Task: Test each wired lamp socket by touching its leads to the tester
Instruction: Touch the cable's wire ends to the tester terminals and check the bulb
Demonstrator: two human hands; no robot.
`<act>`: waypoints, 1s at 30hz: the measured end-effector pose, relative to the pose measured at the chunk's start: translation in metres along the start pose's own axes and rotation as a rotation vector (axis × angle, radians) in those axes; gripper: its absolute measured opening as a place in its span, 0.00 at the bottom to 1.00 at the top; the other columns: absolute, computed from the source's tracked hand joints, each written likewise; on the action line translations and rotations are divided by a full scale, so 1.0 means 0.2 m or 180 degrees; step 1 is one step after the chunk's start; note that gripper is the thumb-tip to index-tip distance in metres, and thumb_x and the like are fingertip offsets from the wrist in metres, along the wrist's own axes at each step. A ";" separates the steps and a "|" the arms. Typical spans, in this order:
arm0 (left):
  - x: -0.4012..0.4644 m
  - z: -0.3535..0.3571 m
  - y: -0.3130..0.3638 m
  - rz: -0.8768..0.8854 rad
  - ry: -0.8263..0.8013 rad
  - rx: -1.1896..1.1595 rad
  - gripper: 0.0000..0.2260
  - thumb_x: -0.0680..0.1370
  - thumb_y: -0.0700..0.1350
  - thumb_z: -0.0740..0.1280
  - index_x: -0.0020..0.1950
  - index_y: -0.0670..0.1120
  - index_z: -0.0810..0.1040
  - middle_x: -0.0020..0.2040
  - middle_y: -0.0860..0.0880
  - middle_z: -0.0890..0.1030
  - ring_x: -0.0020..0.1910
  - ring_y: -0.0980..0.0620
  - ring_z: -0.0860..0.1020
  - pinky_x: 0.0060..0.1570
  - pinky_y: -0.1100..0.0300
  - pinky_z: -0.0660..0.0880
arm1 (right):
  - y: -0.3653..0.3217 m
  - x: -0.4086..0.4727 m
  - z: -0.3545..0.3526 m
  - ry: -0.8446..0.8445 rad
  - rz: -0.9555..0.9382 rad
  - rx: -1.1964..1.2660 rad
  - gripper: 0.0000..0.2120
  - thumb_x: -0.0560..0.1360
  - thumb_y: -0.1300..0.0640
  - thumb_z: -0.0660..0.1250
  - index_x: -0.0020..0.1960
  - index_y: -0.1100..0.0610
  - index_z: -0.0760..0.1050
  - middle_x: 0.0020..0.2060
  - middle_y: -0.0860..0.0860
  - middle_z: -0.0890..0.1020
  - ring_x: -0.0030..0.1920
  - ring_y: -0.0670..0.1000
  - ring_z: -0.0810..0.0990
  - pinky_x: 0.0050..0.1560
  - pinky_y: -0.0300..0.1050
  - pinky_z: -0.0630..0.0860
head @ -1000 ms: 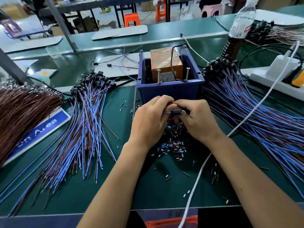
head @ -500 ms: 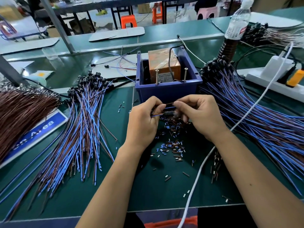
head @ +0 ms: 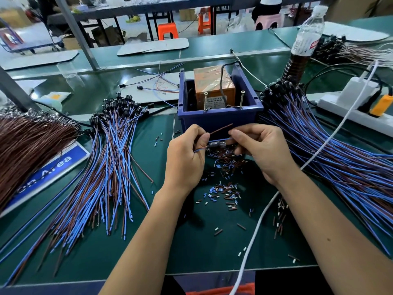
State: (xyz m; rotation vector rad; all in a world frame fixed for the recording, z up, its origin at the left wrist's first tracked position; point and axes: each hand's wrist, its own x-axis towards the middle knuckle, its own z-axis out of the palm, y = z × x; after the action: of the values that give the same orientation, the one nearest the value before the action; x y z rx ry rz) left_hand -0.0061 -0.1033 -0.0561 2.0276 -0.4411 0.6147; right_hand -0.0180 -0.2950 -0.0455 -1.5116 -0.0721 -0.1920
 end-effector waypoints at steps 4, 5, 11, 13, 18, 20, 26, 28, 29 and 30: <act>0.00 0.00 0.00 -0.0005 0.0019 -0.0002 0.11 0.84 0.45 0.64 0.42 0.46 0.73 0.32 0.55 0.71 0.32 0.53 0.67 0.34 0.57 0.67 | 0.00 -0.01 -0.01 -0.0076 -0.0080 0.0026 0.03 0.76 0.64 0.75 0.50 0.60 0.84 0.39 0.56 0.88 0.33 0.49 0.81 0.42 0.41 0.82; 0.00 0.00 0.00 0.0002 0.0013 0.0002 0.11 0.84 0.45 0.65 0.42 0.46 0.73 0.32 0.54 0.71 0.32 0.53 0.67 0.34 0.57 0.67 | 0.00 0.00 -0.01 -0.0087 -0.0113 0.0002 0.03 0.76 0.65 0.75 0.50 0.60 0.84 0.39 0.56 0.87 0.33 0.49 0.82 0.42 0.41 0.82; 0.00 -0.01 0.01 0.0029 -0.0061 0.0084 0.11 0.84 0.42 0.66 0.42 0.45 0.73 0.31 0.54 0.69 0.31 0.54 0.65 0.33 0.62 0.64 | 0.04 0.01 0.01 -0.0182 -0.0446 -0.0759 0.06 0.78 0.67 0.72 0.48 0.58 0.82 0.38 0.53 0.86 0.33 0.49 0.82 0.39 0.39 0.79; 0.00 -0.01 0.01 0.0028 -0.0048 0.0092 0.11 0.84 0.41 0.65 0.42 0.44 0.73 0.31 0.55 0.68 0.31 0.55 0.65 0.33 0.62 0.64 | 0.05 0.02 0.01 -0.0213 -0.0492 -0.0859 0.08 0.79 0.68 0.70 0.48 0.56 0.81 0.37 0.50 0.85 0.34 0.49 0.81 0.40 0.40 0.79; 0.01 -0.03 0.00 0.0036 0.0120 0.0105 0.11 0.84 0.41 0.65 0.42 0.41 0.74 0.31 0.54 0.68 0.32 0.51 0.64 0.34 0.58 0.64 | 0.05 0.01 0.01 -0.0269 -0.0387 -0.0798 0.07 0.83 0.63 0.67 0.50 0.55 0.81 0.35 0.45 0.83 0.36 0.45 0.80 0.40 0.39 0.78; 0.01 -0.02 0.01 0.0033 0.0127 0.0110 0.10 0.84 0.41 0.65 0.42 0.43 0.73 0.31 0.54 0.68 0.32 0.52 0.64 0.34 0.60 0.64 | 0.04 0.01 0.02 -0.0480 -0.0286 -0.0896 0.08 0.85 0.58 0.65 0.50 0.56 0.82 0.34 0.48 0.82 0.34 0.46 0.79 0.39 0.40 0.77; 0.01 -0.03 0.00 0.0054 0.0097 0.0137 0.10 0.84 0.41 0.65 0.43 0.43 0.74 0.31 0.55 0.69 0.32 0.53 0.64 0.33 0.61 0.64 | 0.03 0.00 0.02 -0.0592 -0.0363 -0.0916 0.10 0.83 0.57 0.69 0.44 0.58 0.84 0.32 0.52 0.82 0.30 0.45 0.76 0.35 0.37 0.75; 0.01 -0.02 0.01 0.0045 0.0052 0.0104 0.10 0.84 0.41 0.64 0.43 0.42 0.74 0.31 0.54 0.69 0.32 0.52 0.65 0.34 0.60 0.64 | 0.02 0.00 0.01 -0.0593 -0.0347 -0.0824 0.10 0.82 0.57 0.70 0.44 0.58 0.85 0.32 0.53 0.83 0.31 0.46 0.76 0.35 0.36 0.75; 0.01 -0.02 0.02 0.0039 0.0030 0.0088 0.10 0.84 0.41 0.64 0.42 0.42 0.74 0.32 0.53 0.70 0.32 0.52 0.65 0.34 0.60 0.64 | 0.02 0.00 0.00 -0.0575 -0.0330 -0.0773 0.10 0.82 0.57 0.70 0.44 0.58 0.85 0.32 0.53 0.83 0.31 0.46 0.77 0.35 0.37 0.75; 0.01 -0.03 0.03 0.0031 0.0028 0.0078 0.11 0.84 0.41 0.64 0.42 0.42 0.74 0.32 0.51 0.71 0.32 0.51 0.65 0.34 0.59 0.64 | 0.02 0.01 0.00 -0.0525 -0.0313 -0.0718 0.10 0.82 0.57 0.70 0.43 0.58 0.85 0.32 0.53 0.83 0.31 0.47 0.76 0.35 0.37 0.75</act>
State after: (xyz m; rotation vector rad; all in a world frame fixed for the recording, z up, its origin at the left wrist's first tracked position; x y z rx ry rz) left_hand -0.0090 -0.1018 -0.0492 2.0464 -0.4405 0.6377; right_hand -0.0160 -0.2954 -0.0489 -1.7486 -0.2643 -0.1578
